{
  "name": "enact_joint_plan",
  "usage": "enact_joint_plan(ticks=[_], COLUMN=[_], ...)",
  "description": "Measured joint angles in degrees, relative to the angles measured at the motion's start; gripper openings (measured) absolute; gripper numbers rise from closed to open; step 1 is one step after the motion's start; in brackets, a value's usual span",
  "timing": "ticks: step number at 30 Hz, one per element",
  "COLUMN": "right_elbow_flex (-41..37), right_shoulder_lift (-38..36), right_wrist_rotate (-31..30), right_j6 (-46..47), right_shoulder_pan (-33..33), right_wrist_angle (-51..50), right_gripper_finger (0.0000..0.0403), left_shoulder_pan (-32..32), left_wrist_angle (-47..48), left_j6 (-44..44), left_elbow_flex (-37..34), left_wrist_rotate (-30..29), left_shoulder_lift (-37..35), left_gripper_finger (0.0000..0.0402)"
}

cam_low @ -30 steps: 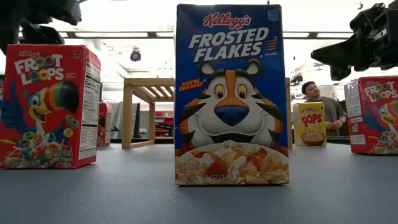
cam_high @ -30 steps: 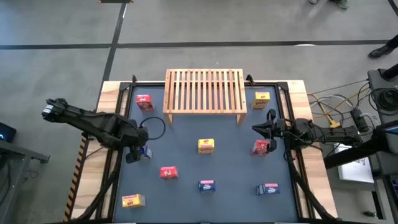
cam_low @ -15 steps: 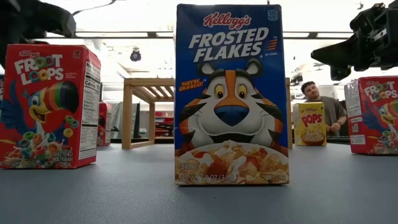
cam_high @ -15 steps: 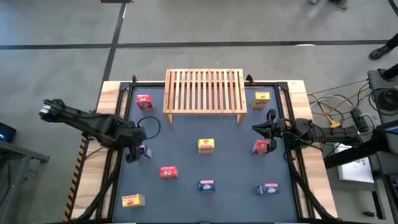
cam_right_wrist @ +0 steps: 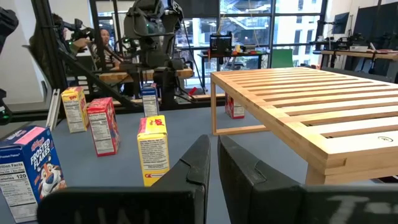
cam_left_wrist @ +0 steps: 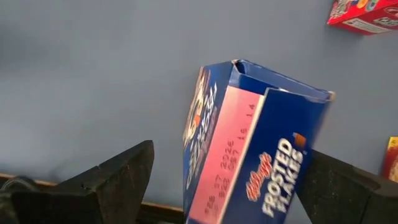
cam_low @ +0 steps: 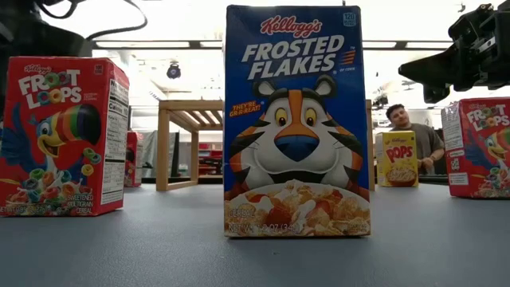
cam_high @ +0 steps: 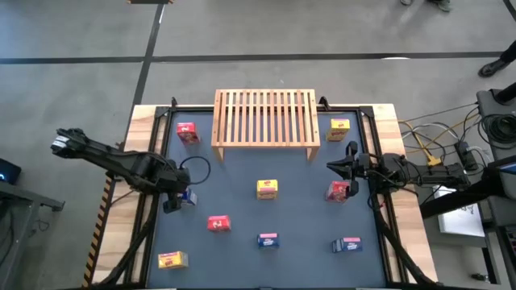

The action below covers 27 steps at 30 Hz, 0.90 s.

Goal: Stack cereal on shelf
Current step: Put the top blue cereal box on the shelf

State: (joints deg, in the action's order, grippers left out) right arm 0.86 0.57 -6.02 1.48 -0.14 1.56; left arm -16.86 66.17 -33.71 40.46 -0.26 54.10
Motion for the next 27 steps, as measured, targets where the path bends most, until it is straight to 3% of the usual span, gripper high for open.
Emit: enact_joint_plan(ticks=[6,15,27], right_elbow_flex=[0.00,0.00,0.00], right_shoulder_lift=[0.01,0.01,0.01], right_wrist_rotate=[0.00,0.00,0.00], right_j6=[0.00,0.00,0.00], right_shoulder_pan=[0.02,0.00,0.01], right_wrist_angle=[0.00,0.00,0.00], right_gripper_finger=[0.0022,0.0022,0.0022], left_shoulder_pan=[0.00,0.00,0.01], left_wrist_angle=[-2.44,-2.57,1.39], left_j6=[-0.02,0.15,0.63], left_elbow_flex=[-2.04,-1.61,6.45], left_wrist_rotate=[-0.43,-0.60,-0.74], left_shoulder_lift=[-0.56,-0.79,-0.84], left_gripper_finger=[0.0327,0.0264,0.0183])
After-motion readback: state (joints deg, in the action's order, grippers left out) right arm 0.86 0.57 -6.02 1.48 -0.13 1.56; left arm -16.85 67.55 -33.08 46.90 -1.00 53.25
